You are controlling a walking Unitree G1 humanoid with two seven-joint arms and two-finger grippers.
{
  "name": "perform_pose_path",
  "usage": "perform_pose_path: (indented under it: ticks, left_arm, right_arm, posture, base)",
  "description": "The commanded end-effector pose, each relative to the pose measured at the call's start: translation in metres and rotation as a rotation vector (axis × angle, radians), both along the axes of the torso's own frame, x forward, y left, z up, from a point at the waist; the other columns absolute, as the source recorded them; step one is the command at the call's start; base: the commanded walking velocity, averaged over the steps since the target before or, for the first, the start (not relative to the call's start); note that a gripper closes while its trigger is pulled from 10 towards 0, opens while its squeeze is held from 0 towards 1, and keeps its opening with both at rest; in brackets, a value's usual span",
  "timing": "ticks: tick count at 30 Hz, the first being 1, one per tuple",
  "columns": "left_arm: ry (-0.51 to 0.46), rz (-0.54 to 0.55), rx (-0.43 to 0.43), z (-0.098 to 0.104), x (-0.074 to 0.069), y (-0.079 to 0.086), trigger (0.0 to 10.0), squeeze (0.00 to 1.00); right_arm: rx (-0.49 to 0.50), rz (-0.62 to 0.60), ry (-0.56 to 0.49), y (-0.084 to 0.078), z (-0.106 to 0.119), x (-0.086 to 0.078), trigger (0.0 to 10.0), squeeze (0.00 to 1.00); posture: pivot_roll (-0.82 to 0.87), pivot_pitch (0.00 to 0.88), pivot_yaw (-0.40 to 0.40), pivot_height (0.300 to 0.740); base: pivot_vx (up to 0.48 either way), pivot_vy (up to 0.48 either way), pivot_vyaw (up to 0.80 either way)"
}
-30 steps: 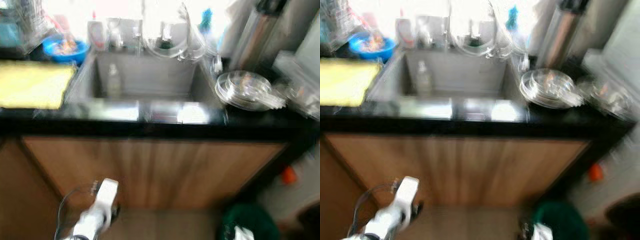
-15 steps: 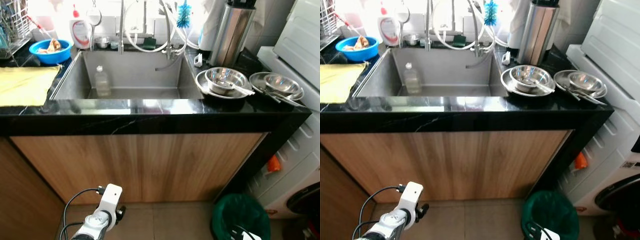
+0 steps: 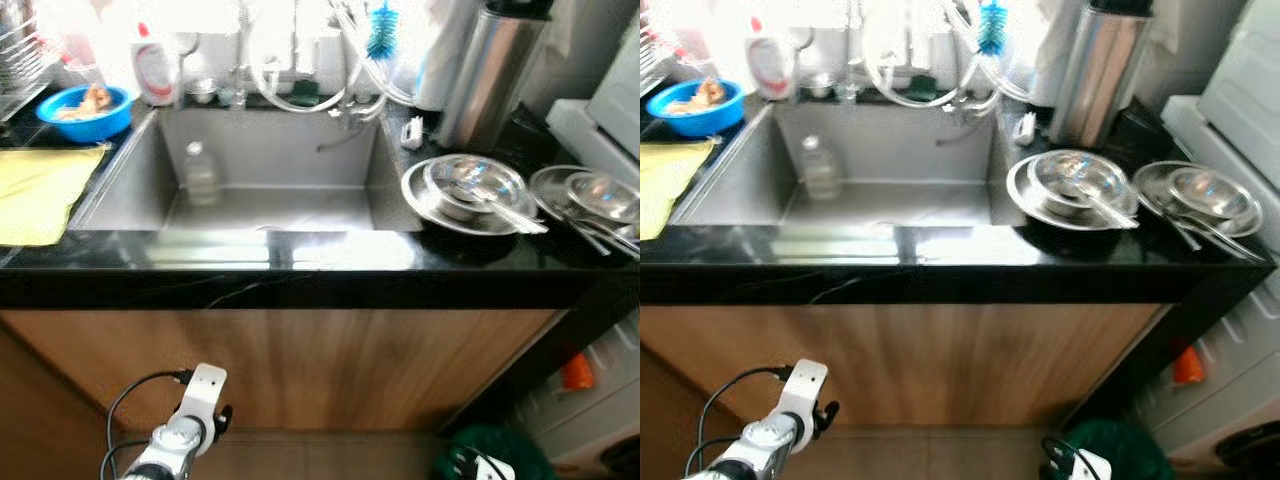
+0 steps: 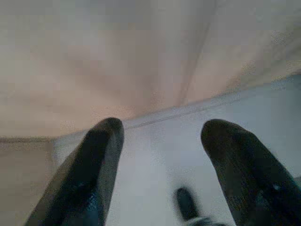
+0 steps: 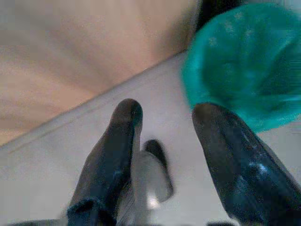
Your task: Kitchen organization
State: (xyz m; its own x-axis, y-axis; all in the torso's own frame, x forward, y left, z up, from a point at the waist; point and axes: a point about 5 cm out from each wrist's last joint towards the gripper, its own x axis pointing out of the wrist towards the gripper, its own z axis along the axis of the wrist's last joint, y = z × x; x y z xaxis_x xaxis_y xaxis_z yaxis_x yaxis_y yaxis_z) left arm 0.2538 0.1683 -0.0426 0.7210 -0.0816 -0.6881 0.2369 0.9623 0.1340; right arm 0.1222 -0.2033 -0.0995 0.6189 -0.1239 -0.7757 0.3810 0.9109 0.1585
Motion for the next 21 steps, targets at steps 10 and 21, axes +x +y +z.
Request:
perform_pose_path:
  ticks: [10, 21]
  left_arm:
    - [0.018, 0.010, 0.033, -0.0038, -0.0068, 0.0112, 10.0, 0.00]
    - [0.023, 0.024, 0.037, -0.0041, -0.0076, 0.0151, 10.0, 0.00]
  right_arm:
    - [-0.040, 0.093, -0.012, 0.0012, 0.0027, 0.0078, 10.0, 0.00]
    - [-0.010, 0.087, -0.011, 0.0028, 0.0022, 0.0077, 10.0, 0.00]
  posture:
    - [0.04, 0.000, -0.069, 0.740]
    - [0.04, 0.000, -0.067, 0.740]
  base:
    - [0.139, 0.000, 0.24]
    - [0.000, 0.000, 0.80]
